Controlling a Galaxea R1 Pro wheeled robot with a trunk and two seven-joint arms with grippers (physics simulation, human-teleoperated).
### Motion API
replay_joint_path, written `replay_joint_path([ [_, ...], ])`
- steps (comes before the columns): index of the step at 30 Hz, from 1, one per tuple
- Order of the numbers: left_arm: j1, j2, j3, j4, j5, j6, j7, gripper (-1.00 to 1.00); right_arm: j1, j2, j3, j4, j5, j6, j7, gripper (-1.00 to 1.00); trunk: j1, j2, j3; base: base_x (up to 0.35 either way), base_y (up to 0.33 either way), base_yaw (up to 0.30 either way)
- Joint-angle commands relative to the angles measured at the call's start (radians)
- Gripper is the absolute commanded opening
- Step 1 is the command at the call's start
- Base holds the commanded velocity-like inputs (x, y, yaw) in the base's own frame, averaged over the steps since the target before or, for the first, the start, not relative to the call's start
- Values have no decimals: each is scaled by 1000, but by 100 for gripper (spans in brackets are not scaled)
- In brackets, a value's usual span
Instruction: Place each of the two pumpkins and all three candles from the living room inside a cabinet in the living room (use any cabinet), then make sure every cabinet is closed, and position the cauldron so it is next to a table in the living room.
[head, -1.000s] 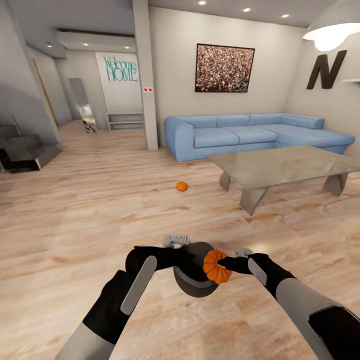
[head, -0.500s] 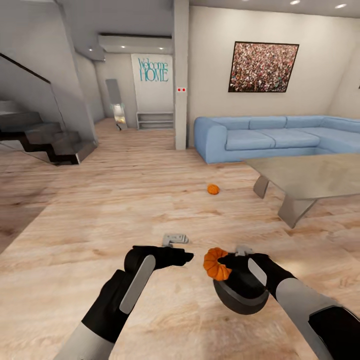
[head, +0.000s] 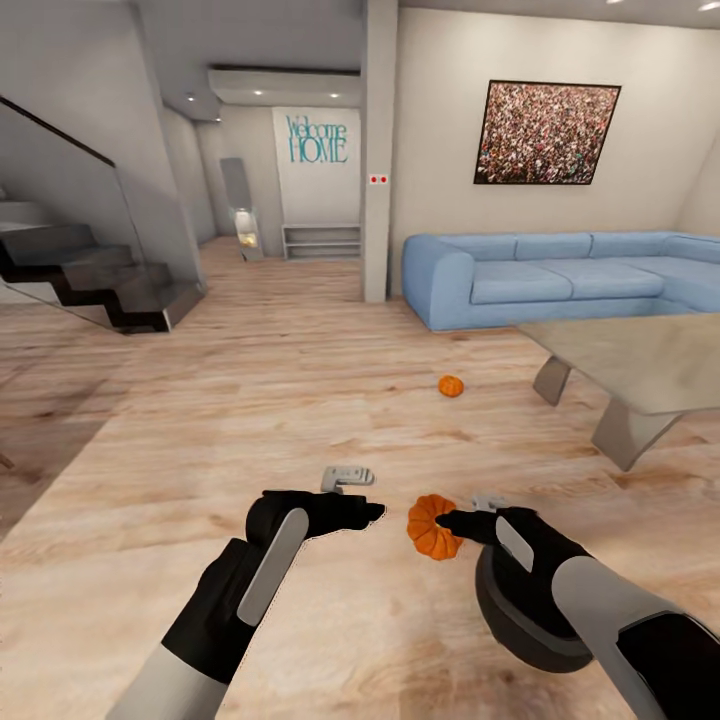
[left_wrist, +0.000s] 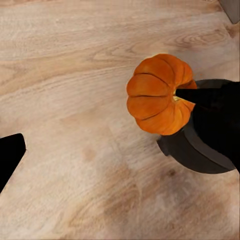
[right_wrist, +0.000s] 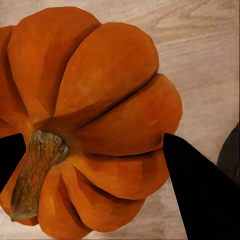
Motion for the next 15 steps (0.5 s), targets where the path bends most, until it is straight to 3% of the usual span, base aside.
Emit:
replay_joint_path([
  [1,-1,0,-1,-1,10,2,10,100,-1,0,2,-2,-4,5,-1,-100,0,0,-1,209,305,0],
  [15,-1,1,3,1,10,2,12,100,-1,0,1,-2,-3,7,-1,-100,0,0,-1,193,305,0],
])
